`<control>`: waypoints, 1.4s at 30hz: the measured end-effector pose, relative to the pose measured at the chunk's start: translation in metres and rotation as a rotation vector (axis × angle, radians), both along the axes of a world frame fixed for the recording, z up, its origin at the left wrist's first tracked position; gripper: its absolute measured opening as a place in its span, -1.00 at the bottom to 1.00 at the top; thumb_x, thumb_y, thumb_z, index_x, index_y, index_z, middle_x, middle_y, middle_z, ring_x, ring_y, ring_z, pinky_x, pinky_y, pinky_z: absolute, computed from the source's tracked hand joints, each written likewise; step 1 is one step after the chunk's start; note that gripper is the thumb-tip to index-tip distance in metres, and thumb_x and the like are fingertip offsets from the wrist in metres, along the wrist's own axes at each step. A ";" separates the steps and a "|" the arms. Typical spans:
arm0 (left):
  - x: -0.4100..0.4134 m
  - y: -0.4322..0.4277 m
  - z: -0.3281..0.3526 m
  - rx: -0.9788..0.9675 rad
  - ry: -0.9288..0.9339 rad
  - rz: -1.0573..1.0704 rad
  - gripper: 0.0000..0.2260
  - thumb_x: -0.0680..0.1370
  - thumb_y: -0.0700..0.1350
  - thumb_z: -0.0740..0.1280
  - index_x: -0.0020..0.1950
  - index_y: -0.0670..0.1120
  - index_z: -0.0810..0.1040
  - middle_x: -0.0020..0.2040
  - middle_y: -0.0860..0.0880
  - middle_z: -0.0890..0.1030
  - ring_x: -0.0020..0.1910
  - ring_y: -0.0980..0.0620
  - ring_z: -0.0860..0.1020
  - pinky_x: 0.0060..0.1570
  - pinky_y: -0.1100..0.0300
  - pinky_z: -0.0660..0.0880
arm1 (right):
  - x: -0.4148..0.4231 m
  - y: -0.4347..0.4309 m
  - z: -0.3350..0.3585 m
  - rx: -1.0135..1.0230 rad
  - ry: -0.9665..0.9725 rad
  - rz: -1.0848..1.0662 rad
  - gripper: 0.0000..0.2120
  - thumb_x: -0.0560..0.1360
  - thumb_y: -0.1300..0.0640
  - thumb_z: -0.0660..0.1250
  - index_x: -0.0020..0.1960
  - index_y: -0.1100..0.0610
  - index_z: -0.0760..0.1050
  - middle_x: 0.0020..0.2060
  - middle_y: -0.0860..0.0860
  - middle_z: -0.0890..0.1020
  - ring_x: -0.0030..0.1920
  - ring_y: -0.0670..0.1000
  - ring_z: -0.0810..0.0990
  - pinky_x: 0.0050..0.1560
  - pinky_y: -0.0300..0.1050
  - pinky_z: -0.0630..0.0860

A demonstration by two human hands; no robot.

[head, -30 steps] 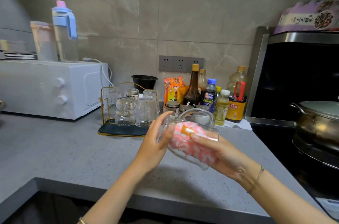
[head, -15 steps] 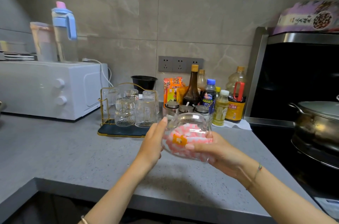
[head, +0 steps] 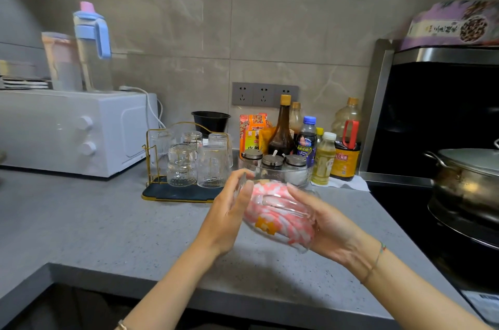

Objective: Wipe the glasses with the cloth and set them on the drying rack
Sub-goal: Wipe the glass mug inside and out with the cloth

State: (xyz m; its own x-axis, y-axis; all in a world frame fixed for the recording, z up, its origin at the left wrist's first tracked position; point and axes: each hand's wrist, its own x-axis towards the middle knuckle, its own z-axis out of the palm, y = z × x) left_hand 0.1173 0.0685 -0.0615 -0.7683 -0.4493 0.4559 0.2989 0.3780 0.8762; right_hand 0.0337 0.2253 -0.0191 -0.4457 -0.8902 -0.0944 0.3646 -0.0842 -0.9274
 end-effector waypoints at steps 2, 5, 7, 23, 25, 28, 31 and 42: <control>0.001 0.001 0.003 -0.013 -0.092 0.010 -0.27 0.31 0.61 0.03 0.37 0.28 0.31 0.29 -0.06 0.55 0.21 -0.15 0.57 0.13 -0.18 0.53 | -0.002 -0.002 -0.001 -0.030 -0.006 -0.021 -0.65 0.35 0.11 0.38 0.07 0.25 0.60 0.01 0.25 0.67 -0.14 0.14 0.69 -0.14 -0.07 0.66; 0.003 0.004 0.010 0.072 -0.258 0.026 -0.32 0.42 0.46 -0.03 0.46 0.21 0.25 0.16 -0.04 0.56 -0.11 -0.05 0.55 -0.31 0.26 0.41 | -0.003 -0.002 -0.002 -0.070 0.079 -0.035 -0.80 0.44 0.20 0.33 0.01 0.20 0.66 0.03 0.22 0.67 -0.09 0.11 0.69 -0.13 -0.10 0.65; 0.003 0.004 0.014 0.190 -0.348 -0.004 -0.35 0.46 0.43 -0.05 0.42 0.13 0.34 0.01 0.01 0.56 -0.25 0.06 0.43 -0.36 0.30 0.35 | -0.002 -0.002 -0.003 -0.026 0.210 -0.034 -0.80 0.43 0.21 0.34 0.03 0.18 0.63 -0.02 0.15 0.70 -0.08 0.05 0.70 -0.17 -0.17 0.63; 0.006 0.002 0.004 -0.183 0.115 0.011 -0.73 0.43 0.32 0.13 0.05 0.28 0.38 -0.15 0.04 0.61 -0.13 0.04 0.65 -0.23 0.12 0.60 | -0.005 0.006 -0.011 -0.180 0.039 0.242 -0.35 0.02 -0.05 0.66 0.08 0.11 0.66 0.06 0.15 0.67 0.02 0.10 0.66 0.04 -0.07 0.59; 0.009 0.002 0.007 -0.276 0.159 0.037 -0.73 0.44 0.32 0.12 0.09 0.32 0.36 -0.17 0.07 0.57 -0.15 0.13 0.61 -0.21 0.26 0.52 | -0.006 0.006 -0.012 -0.178 0.076 0.258 -0.37 0.08 -0.03 0.66 0.11 0.13 0.65 0.08 0.16 0.66 0.05 0.11 0.65 0.07 -0.09 0.58; 0.017 0.002 0.008 -0.297 0.092 0.047 -0.66 0.40 0.42 0.10 0.12 0.35 0.32 -0.07 0.12 0.56 -0.08 0.17 0.56 -0.16 0.25 0.46 | -0.010 0.005 -0.011 -0.179 0.106 0.270 -0.42 0.24 0.08 0.60 0.21 0.22 0.57 0.19 0.25 0.58 0.16 0.19 0.60 0.15 -0.04 0.54; 0.008 0.002 0.022 -0.224 -0.181 -0.019 -0.53 0.31 0.52 0.13 0.13 0.35 0.32 0.21 0.08 0.52 0.06 0.05 0.56 -0.18 0.16 0.48 | -0.017 0.006 -0.011 -0.159 0.125 0.265 -0.45 0.27 0.13 0.58 0.22 0.22 0.56 0.20 0.26 0.58 0.15 0.21 0.60 0.15 -0.01 0.55; 0.019 -0.028 0.031 0.339 -0.778 -0.536 -0.26 0.10 0.29 0.59 0.15 -0.08 0.64 0.06 -0.14 0.68 0.03 -0.17 0.65 0.13 -0.17 0.53 | -0.027 0.009 -0.001 0.109 0.505 0.341 -0.60 0.30 0.37 0.45 0.11 0.17 0.57 0.03 0.14 0.68 0.10 0.12 0.64 0.10 -0.08 0.57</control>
State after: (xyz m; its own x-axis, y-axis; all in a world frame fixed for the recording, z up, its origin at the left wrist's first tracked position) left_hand 0.1364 0.0405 -0.0303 -0.9372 0.0304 -0.3474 -0.3454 0.0560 0.9368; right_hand 0.0065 0.2340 -0.0204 -0.1509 -0.9876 -0.0441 -0.1324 0.0644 -0.9891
